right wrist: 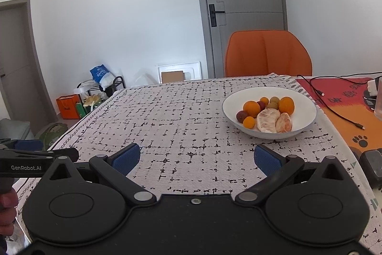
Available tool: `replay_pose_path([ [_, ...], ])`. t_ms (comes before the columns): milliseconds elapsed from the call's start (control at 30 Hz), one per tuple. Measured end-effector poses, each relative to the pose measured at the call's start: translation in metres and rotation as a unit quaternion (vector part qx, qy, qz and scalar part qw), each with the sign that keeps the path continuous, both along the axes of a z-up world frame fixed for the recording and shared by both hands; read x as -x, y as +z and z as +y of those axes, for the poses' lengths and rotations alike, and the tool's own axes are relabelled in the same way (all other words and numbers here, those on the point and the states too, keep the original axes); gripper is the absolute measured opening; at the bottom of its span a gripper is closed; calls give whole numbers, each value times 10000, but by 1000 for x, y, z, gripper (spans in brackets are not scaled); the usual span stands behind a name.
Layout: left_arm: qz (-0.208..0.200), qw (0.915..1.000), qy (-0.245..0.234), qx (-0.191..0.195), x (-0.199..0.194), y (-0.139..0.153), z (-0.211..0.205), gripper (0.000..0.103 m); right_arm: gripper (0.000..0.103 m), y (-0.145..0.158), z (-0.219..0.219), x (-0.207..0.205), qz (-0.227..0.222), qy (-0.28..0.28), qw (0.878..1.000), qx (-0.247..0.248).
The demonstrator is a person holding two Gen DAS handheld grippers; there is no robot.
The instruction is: Organize fruits
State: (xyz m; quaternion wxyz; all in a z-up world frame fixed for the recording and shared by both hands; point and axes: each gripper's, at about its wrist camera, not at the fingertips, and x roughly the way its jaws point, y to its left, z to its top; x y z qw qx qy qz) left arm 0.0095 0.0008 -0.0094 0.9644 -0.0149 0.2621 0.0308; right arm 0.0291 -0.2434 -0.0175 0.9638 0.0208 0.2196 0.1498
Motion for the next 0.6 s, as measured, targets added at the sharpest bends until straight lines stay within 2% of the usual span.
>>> replay_pose_path([
  [600, -4, 10000, -11, 13, 0, 1, 0, 99, 103, 1, 1, 0, 14, 41, 10000, -6],
])
